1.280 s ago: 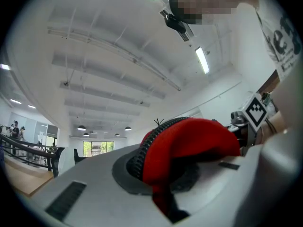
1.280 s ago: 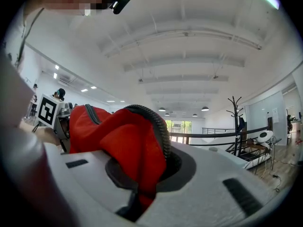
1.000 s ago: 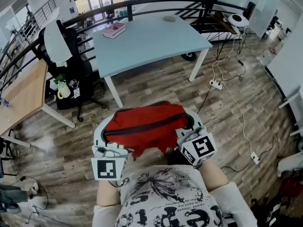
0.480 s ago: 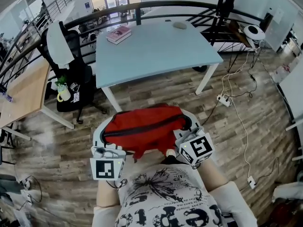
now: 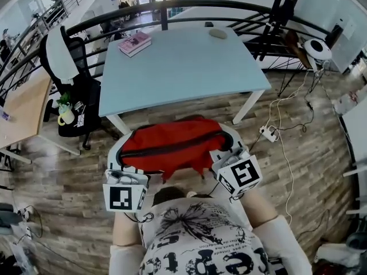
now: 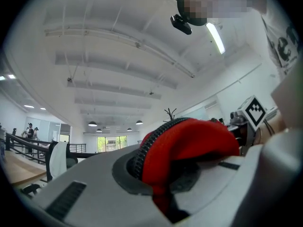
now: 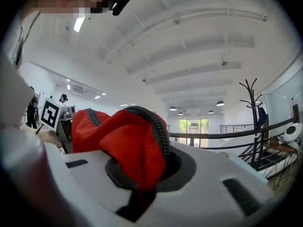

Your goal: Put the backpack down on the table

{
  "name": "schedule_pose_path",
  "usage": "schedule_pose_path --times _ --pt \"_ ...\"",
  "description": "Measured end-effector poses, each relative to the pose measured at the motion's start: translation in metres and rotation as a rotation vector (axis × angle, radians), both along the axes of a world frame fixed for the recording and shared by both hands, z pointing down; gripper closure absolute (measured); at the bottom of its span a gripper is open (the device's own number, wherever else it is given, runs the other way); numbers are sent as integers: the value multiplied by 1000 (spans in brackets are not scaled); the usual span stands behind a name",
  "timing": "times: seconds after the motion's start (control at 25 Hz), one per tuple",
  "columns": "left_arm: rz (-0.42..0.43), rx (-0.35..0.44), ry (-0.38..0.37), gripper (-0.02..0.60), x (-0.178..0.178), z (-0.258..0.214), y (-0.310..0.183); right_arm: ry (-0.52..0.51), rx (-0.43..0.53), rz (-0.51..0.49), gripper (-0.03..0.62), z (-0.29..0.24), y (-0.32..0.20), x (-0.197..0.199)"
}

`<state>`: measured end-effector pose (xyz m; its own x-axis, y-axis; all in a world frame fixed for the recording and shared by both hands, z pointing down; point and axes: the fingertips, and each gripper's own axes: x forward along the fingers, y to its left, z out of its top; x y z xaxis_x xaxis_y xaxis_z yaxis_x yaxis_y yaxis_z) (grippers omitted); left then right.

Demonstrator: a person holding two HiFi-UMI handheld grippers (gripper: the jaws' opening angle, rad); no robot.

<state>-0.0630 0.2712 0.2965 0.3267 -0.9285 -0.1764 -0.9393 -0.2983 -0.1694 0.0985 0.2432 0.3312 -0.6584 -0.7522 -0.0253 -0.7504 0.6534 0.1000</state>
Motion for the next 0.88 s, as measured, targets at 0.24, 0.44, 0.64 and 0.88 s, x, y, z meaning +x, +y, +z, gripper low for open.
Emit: schedule_pose_path --times 0.24,0.44,0.64,0.88 --pt "26 -20 14 562 23 0 -67 -10 -15 34 571 -3 -66 24" --pt "67 -2 22 561 17 -8 -130 -30 -21 60 571 -8 -123 18" --pt "156 1 -46 561 12 1 -184 -30 22 76 571 -12 -179 15" --pt "222 38 -70 561 -25 -18 -295 -21 67 128 569 -37 -288 -21"
